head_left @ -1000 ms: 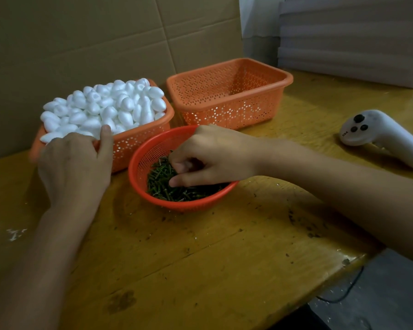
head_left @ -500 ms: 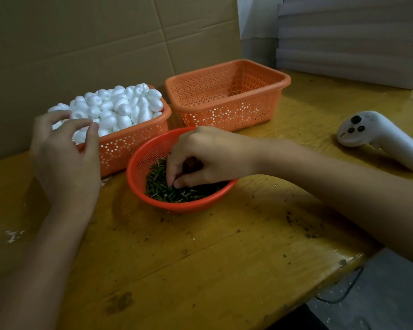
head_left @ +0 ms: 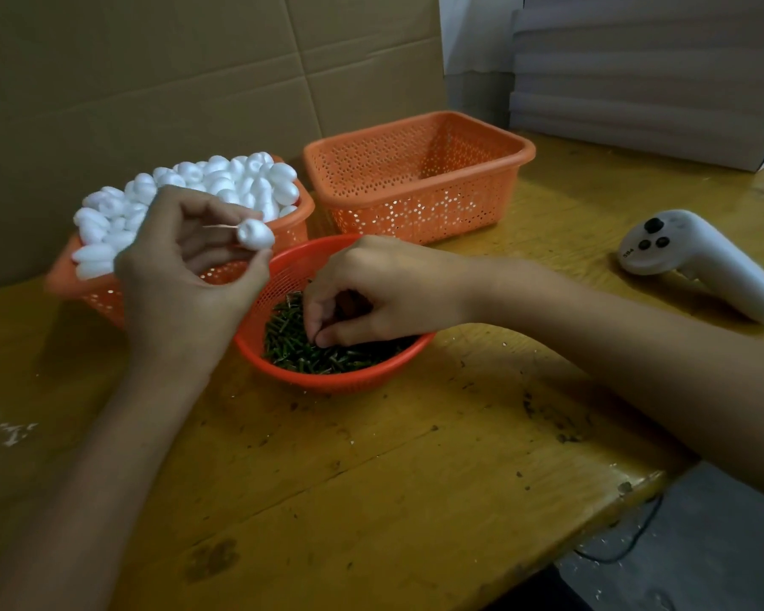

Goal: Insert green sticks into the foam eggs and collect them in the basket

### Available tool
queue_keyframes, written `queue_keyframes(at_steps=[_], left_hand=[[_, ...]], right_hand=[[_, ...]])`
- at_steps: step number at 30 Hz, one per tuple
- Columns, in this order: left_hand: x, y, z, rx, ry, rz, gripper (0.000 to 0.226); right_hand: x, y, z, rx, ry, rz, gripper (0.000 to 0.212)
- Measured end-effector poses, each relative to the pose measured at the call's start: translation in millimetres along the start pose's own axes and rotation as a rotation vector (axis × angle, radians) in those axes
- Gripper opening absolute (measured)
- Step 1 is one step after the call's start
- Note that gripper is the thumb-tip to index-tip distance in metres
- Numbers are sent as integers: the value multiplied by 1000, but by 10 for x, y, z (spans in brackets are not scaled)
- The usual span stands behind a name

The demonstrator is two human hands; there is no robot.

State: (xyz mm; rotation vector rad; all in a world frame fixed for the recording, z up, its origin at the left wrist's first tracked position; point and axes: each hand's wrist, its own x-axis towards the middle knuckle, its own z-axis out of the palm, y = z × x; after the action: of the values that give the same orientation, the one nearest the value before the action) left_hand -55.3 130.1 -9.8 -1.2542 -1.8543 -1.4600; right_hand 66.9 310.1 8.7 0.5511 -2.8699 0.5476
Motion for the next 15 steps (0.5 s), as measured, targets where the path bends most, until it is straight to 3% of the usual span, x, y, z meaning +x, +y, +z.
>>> queue_keyframes(at_steps=[7,15], left_hand=[[-12,-38,-21,11,-115,-28,38],[-19,-49,-24,27,-107,-14,27]], right_hand=[[3,7,6,6,-4,2,9],[4,14,6,27,-4,10,10]])
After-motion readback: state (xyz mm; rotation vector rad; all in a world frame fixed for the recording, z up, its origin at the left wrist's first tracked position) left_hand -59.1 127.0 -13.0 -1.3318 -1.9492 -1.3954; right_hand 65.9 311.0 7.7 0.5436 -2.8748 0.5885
